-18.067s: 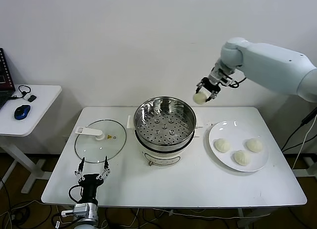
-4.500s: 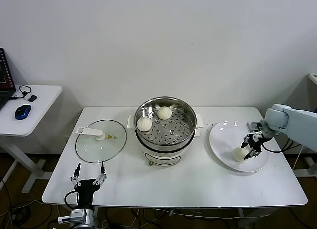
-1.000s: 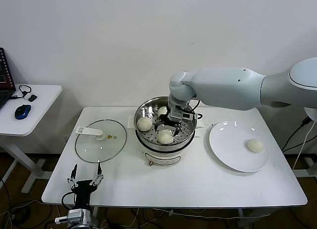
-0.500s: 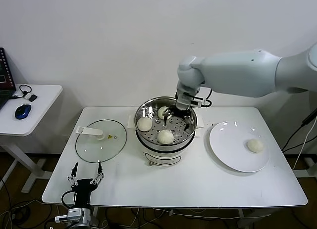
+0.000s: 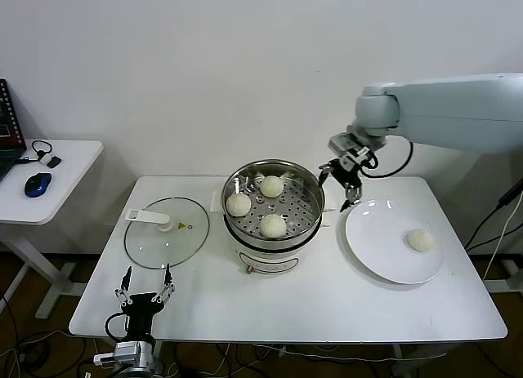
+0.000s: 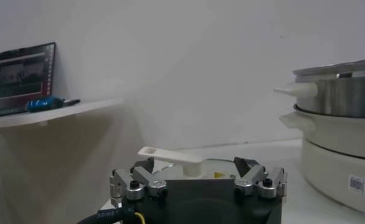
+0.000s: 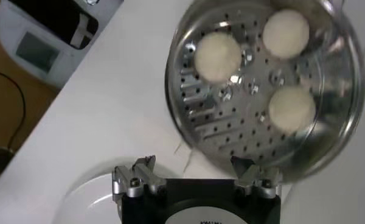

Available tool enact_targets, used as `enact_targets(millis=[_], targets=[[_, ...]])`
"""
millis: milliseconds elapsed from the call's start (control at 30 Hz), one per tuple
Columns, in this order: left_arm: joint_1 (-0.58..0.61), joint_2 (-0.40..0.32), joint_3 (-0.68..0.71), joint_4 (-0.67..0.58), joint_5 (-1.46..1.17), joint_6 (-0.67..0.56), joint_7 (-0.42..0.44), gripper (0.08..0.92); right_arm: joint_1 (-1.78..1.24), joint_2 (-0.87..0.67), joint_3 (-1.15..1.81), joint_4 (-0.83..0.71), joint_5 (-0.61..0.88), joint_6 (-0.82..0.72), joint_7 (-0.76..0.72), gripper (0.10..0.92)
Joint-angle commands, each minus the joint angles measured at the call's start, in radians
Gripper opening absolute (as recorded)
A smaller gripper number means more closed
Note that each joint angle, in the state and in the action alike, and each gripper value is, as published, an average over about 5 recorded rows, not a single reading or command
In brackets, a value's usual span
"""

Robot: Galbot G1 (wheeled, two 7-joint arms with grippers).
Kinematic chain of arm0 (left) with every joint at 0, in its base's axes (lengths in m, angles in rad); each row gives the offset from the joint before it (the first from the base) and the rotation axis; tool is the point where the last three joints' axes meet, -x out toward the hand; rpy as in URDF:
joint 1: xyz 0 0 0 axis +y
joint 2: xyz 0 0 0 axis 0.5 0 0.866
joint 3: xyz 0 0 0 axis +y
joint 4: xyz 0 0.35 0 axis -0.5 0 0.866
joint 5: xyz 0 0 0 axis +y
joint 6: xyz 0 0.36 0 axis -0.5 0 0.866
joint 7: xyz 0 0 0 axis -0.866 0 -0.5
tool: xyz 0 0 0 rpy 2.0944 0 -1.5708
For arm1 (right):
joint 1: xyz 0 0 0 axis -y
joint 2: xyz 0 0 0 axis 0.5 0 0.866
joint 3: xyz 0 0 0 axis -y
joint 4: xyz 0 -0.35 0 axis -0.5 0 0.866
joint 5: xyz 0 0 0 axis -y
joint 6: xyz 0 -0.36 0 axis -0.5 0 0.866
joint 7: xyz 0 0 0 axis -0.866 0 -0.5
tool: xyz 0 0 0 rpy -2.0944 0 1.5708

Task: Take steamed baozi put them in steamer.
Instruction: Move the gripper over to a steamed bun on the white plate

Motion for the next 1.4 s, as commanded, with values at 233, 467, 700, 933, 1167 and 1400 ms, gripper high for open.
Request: enact_targets(millis=[233,467,700,933,1167,1400], targets=[[-0.001,-0.012,-0.006,0.010,0.000,-0.002,0.002,0.823,-0.154,-0.246,0.030,-0.173,-0.194,-0.059,-0.084,0.823],[0.006,-0.018,-0.009,0.017,0.007,-0.009,0.001,0.823,-0.261,-0.335,0.112,-0.237,-0.308,-0.020,-0.094,0.823],[0.011,-0.022,-0.014,0.016,0.018,-0.009,0.001,0.823,-0.390,-0.383,0.206,-0.322,-0.388,0.010,-0.087,0.823],[0.021,-0.027,-0.014,0.016,0.025,-0.015,-0.001,0.823,-0.527,-0.375,0.347,-0.441,-0.451,0.052,-0.083,0.823],[0.023,-0.030,-0.016,0.021,0.030,-0.022,-0.006,0.823,-0.633,-0.331,0.476,-0.575,-0.511,0.101,-0.077,0.823],[0.023,-0.035,-0.009,0.028,0.036,-0.026,-0.010,0.823,-0.722,-0.265,0.580,-0.720,-0.566,0.155,-0.070,0.823]])
